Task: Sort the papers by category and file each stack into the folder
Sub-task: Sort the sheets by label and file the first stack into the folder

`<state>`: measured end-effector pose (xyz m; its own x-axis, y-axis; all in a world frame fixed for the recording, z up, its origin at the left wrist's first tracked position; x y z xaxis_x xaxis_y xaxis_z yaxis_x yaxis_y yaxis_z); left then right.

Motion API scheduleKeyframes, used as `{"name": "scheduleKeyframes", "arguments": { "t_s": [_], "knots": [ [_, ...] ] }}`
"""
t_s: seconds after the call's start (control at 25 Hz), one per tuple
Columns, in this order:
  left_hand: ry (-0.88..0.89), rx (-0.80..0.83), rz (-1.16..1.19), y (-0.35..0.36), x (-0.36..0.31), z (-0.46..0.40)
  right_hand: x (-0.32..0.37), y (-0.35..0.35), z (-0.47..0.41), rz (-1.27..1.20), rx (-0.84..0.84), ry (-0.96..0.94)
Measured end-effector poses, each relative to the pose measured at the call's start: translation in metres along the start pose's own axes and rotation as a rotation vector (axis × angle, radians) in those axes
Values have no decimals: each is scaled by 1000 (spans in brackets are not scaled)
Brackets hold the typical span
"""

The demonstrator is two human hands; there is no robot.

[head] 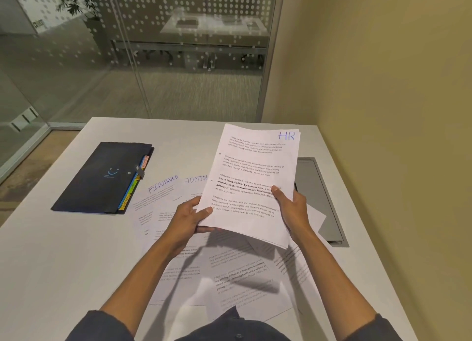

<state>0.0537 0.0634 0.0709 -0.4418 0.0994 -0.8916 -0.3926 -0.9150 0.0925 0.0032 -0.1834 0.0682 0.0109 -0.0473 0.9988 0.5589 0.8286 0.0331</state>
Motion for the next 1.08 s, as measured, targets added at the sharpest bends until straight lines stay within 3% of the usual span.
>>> {"name": "scheduleKeyframes", "arguments": {
  "t_s": [0.48,0.8,1.08],
  "knots": [
    [12,30,8,10,-7,5,1,-3,1,-33,-9,-22],
    [111,-145,264,-2,-9,12,4,-5,0,-123,-108,14],
    [110,-185,265,-4,-11,9,5,-5,1,-117,-129,13]
  ]
}}
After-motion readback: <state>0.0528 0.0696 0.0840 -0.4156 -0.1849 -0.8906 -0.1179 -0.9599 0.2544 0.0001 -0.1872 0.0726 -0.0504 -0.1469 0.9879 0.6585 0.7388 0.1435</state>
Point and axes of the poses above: each hand's wrist, its own z-axis away from the middle knuckle, its own y-axis out of the palm, x = y × z, the point moved 3 cm from there along -z, towards the middle knuckle, and after that the axes turned 10 degrees about -y, right-handed, at the moved point
